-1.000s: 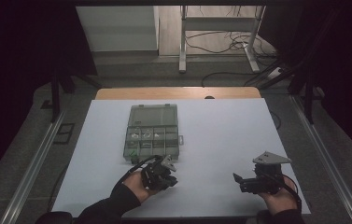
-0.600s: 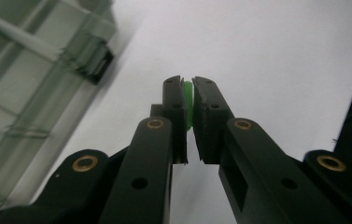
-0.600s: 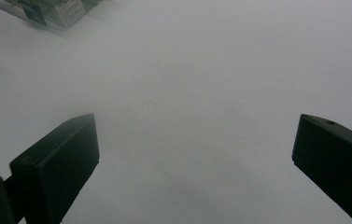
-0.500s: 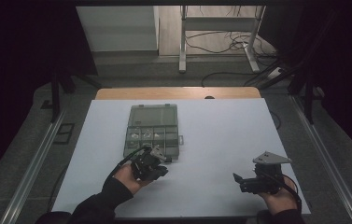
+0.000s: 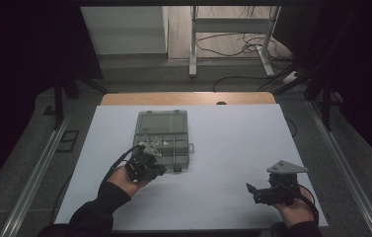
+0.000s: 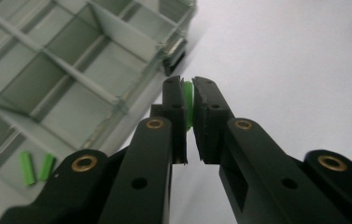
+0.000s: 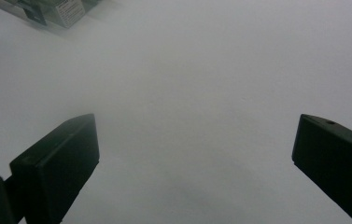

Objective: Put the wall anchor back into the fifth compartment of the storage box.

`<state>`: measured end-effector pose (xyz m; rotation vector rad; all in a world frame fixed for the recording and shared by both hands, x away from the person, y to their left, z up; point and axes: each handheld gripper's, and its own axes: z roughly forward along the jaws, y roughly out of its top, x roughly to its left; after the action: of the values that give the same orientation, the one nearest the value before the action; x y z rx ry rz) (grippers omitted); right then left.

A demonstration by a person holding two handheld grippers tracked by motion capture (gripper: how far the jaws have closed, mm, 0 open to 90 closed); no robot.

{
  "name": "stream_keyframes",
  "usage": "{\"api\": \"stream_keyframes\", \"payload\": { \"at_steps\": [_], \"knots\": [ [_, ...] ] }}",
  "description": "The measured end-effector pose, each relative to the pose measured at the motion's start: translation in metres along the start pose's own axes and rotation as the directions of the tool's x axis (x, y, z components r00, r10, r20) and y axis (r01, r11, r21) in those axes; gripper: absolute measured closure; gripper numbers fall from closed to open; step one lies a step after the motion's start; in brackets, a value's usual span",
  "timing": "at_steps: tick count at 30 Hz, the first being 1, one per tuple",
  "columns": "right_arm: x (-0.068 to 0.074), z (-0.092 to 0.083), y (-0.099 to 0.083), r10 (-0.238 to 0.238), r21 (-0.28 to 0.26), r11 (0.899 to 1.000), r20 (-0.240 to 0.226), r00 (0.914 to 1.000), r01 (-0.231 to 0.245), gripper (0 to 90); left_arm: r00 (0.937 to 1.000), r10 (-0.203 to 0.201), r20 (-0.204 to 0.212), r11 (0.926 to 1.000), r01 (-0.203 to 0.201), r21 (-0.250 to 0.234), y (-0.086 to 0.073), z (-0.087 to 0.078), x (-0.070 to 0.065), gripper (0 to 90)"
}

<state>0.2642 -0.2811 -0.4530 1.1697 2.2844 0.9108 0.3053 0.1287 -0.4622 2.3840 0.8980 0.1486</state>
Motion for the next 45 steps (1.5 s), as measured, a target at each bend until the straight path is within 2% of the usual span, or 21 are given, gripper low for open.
{"api": "stream_keyframes", "payload": {
  "at_steps": [10,21,30,37,39,42,45],
  "knots": [
    [0.000,0.000,0.000,-0.001,0.000,1.000,0.000,1.0000,0.001,1.2,0.9975,-0.057,-0.042,0.9980,0.055,-0.029,-0.006,-0.010,0.018,84.4],
    [0.000,0.000,0.000,-0.003,0.001,1.000,0.000,1.0000,0.003,1.2,0.9899,-0.117,-0.079,0.9914,0.112,-0.068,-0.014,-0.022,0.039,84.4],
    [0.001,0.000,0.000,-0.006,0.004,1.000,0.000,1.0000,0.006,1.3,0.9770,-0.184,-0.108,0.9805,0.174,-0.091,-0.022,-0.023,0.056,84.2],
    [0.001,0.000,-0.001,-0.006,0.004,1.000,0.002,1.0000,0.006,1.4,0.9647,-0.233,-0.123,0.9719,0.226,-0.065,-0.030,-0.010,0.070,83.0],
    [0.001,-0.001,-0.001,-0.006,0.004,1.000,0.003,1.0000,0.006,1.4,0.9621,-0.239,-0.132,0.9706,0.232,-0.063,-0.032,-0.008,0.072,78.5],
    [0.001,-0.001,-0.001,-0.002,-0.001,1.000,0.004,1.0000,0.002,1.4,0.9618,-0.238,-0.135,0.9702,0.229,-0.079,-0.034,-0.013,0.072,69.3],
    [0.001,-0.001,-0.001,-0.005,-0.003,1.000,0.005,1.0000,0.005,1.4,0.9647,-0.230,-0.128,0.9714,0.219,-0.091,-0.039,-0.020,0.070,59.1]
  ]
}}
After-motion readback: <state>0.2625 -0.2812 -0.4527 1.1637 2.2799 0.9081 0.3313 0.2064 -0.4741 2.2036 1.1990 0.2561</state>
